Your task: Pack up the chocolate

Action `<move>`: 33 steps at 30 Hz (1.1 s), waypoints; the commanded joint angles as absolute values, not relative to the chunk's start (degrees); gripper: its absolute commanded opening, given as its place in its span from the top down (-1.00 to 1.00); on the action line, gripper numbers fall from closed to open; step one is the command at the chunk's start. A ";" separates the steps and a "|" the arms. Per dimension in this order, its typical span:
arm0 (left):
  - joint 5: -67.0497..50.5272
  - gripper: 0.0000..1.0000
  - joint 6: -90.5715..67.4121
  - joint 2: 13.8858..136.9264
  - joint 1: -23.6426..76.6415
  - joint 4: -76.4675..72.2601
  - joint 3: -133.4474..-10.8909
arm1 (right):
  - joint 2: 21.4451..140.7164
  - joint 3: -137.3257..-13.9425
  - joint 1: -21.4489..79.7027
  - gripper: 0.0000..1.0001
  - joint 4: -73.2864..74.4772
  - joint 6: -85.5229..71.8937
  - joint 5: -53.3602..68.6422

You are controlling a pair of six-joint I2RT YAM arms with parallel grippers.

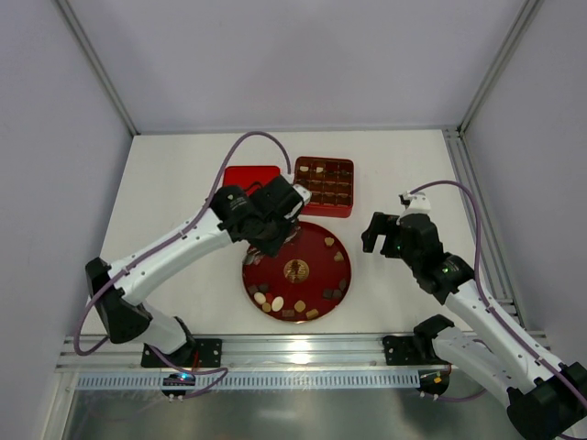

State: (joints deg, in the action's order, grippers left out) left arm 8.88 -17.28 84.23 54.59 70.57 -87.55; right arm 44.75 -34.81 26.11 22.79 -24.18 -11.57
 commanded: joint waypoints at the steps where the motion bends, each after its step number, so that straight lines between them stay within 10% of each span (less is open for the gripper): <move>1: 10.99 0.53 -15.03 88.32 50.63 64.44 -94.63 | 44.74 -36.91 25.84 -0.99 21.71 -24.43 -11.87; 16: 12.57 0.56 -11.95 117.15 42.02 53.79 -124.95 | 44.47 -38.85 25.84 -1.00 23.82 -23.73 -12.74; 33: 11.43 0.50 -11.34 124.01 40.52 50.80 -126.12 | 44.12 -38.76 25.66 -0.99 24.17 -23.55 -13.01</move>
